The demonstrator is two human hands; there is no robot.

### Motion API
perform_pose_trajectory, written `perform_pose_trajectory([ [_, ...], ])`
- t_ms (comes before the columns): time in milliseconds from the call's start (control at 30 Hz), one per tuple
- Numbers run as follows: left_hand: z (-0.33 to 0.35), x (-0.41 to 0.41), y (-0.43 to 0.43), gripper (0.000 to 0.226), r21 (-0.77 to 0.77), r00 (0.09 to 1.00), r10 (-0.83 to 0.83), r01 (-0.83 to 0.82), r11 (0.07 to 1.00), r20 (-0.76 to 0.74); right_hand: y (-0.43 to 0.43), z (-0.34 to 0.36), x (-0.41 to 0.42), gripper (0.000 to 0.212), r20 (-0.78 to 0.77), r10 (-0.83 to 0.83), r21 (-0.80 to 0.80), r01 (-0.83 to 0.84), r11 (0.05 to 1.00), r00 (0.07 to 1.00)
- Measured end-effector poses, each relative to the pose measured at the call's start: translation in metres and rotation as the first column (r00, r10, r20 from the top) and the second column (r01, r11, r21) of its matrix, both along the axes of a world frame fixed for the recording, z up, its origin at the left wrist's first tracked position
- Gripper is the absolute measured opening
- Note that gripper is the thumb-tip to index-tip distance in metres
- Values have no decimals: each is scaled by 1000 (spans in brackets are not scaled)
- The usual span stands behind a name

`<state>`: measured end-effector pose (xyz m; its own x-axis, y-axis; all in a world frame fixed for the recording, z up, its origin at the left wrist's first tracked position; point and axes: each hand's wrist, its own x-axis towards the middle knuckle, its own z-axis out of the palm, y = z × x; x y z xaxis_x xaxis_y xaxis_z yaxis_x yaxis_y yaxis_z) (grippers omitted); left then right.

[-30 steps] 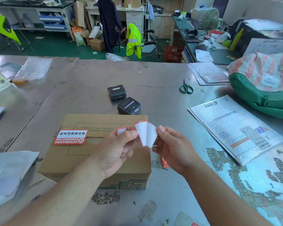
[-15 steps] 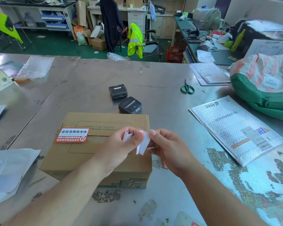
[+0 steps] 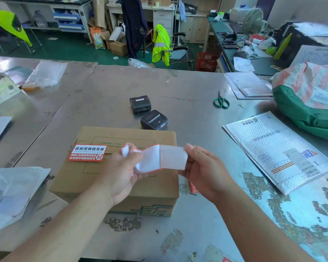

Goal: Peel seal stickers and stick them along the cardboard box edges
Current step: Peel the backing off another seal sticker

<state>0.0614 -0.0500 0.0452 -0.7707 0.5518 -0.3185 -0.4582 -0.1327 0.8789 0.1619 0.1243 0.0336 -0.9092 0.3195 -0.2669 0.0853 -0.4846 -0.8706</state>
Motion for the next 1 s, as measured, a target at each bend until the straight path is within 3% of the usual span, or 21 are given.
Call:
perform_pose_trajectory([
  [100,-4,-6,-6,37,-31,998,52,-52,998,-21,0,5,-4,21,-28,0,-47,-1,999,1000],
  [200,-5,-5,-10,41,-60,995,100,-101,993,-18,1,5,-9,40,-4,-31,-117,31,993,1000],
  [267,-5,-4,-14,40,-85,989,151,-151,985,-7,1,5,-15,34,5,-61,-185,61,981,998],
  [433,-9,2,-28,9,-52,980,190,-187,981,58,-9,4,-31,33,50,-154,-268,161,950,987],
  [533,-13,3,-41,41,-76,995,101,-101,992,-7,-21,3,-43,40,70,-149,-262,163,951,986],
  [667,-11,-2,-59,17,-76,994,99,-103,992,-54,-36,4,-58,21,103,-127,-235,148,961,987],
  [1000,8,-73,-102,49,18,950,245,-247,969,-192,-64,19,-90,17,143,-103,-159,126,979,984],
])
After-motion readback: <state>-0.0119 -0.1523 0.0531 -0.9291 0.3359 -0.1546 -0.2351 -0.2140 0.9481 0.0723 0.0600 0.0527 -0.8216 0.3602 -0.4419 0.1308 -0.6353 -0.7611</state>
